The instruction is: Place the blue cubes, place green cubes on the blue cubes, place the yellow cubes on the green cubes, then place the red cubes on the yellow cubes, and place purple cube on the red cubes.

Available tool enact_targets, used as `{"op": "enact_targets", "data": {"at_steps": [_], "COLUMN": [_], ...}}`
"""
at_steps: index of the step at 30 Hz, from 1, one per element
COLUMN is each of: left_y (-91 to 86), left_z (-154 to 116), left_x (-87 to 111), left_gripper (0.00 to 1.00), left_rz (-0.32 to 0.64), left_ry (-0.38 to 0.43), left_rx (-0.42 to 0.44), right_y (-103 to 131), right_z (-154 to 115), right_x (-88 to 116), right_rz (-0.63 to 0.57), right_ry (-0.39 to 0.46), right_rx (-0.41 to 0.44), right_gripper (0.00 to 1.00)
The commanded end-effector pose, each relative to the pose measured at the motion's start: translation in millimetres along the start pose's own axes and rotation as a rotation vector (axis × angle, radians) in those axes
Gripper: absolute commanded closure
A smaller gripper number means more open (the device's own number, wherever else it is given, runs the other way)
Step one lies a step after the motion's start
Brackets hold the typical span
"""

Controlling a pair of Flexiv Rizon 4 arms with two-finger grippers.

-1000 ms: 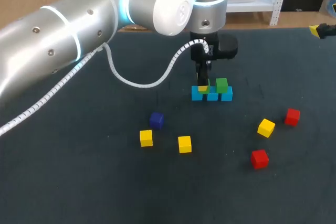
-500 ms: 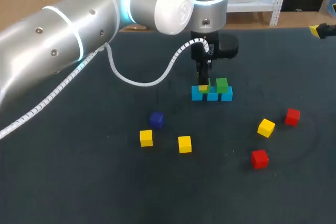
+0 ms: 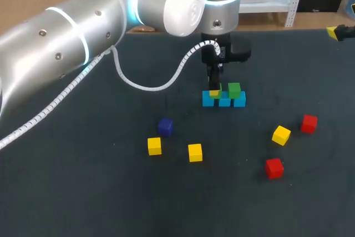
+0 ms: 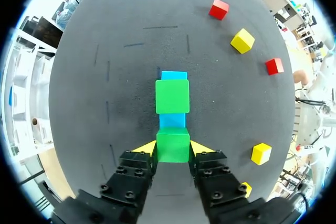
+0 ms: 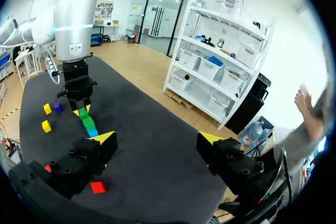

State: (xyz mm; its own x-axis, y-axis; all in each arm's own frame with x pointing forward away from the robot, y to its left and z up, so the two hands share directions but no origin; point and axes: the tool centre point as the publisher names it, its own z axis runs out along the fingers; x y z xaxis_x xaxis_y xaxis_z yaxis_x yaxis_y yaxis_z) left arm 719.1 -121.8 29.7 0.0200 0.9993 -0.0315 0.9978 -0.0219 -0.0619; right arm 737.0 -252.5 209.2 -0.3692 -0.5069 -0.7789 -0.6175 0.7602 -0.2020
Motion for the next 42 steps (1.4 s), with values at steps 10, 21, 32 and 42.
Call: {"op": "enact_targets", "data": {"at_steps": [10, 21, 32, 42], "left_y": [4.9, 4.0, 2.9, 3.6], "left_z": [0.2, 0.3, 1.1, 0.3], "left_x": [-1.9, -3.2, -1.5, 1.9], "left_gripper": [1.0, 0.76, 0.84, 0.84], "left_rz": [0.0, 0.007, -0.004, -0.016], "left_ry": [0.006, 0.011, 0.009, 0.0], "left_rx": [0.009, 0.004, 0.004, 0.002], "right_y": [-2.6, -2.6, -2.6, -2.6], "right_z": [1.6, 1.6, 1.6, 1.6], "right_x": [0.4, 0.4, 0.4, 0.4], "right_rz": [-0.001, -0.001, -0.001, -0.001], "right_ry": [-0.003, -0.003, -0.003, -0.003], "right_rx": [-0.01, -0.01, -0.01, -0.01], "right_gripper": [0.0, 0.0, 0.0, 0.0]}}
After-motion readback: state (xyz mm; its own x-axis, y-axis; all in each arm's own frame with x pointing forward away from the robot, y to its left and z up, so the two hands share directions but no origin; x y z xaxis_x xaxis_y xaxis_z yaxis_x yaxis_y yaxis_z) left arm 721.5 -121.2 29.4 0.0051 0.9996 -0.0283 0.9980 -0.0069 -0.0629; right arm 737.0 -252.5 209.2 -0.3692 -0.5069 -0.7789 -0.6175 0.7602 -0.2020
